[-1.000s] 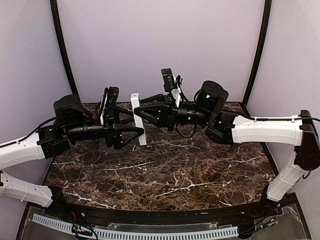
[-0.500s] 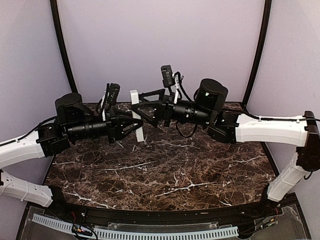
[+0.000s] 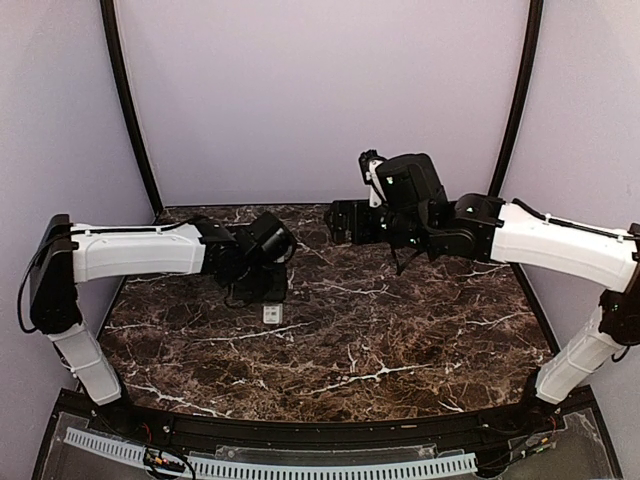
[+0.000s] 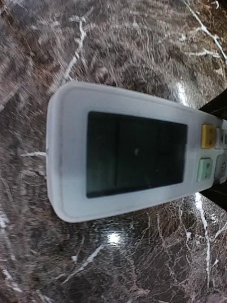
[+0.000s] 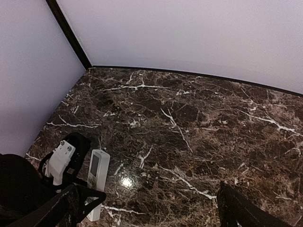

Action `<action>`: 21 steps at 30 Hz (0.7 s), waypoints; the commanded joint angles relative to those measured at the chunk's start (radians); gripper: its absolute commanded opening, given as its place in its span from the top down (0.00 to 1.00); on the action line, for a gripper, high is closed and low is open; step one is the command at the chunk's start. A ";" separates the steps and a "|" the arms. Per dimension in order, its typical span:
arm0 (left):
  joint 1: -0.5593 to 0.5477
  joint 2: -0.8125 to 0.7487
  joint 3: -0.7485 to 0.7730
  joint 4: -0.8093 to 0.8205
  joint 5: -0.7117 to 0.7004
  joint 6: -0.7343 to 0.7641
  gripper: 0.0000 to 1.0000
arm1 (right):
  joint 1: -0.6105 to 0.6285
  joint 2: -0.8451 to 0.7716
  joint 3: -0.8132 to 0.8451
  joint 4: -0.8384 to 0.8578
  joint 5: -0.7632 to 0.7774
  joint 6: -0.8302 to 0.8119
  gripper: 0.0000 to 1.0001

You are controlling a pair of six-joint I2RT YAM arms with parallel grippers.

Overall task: Load the batteries into the remote control
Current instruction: Place the remote control at the center of the board.

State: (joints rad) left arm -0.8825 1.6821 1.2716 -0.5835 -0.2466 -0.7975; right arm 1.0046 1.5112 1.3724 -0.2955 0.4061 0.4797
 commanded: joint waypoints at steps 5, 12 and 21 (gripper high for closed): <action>0.011 0.210 0.104 -0.205 0.079 -0.105 0.87 | -0.005 0.028 -0.004 -0.160 0.042 0.046 0.01; 0.027 0.329 0.134 -0.229 0.124 -0.125 0.65 | -0.005 0.039 -0.014 -0.152 0.032 0.045 0.01; 0.045 0.349 0.157 -0.270 0.154 -0.142 0.11 | -0.018 0.026 -0.020 -0.166 0.031 0.056 0.01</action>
State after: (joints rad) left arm -0.8394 2.0148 1.4178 -0.7906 -0.1017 -0.9207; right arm 1.0004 1.5394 1.3666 -0.4545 0.4263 0.5148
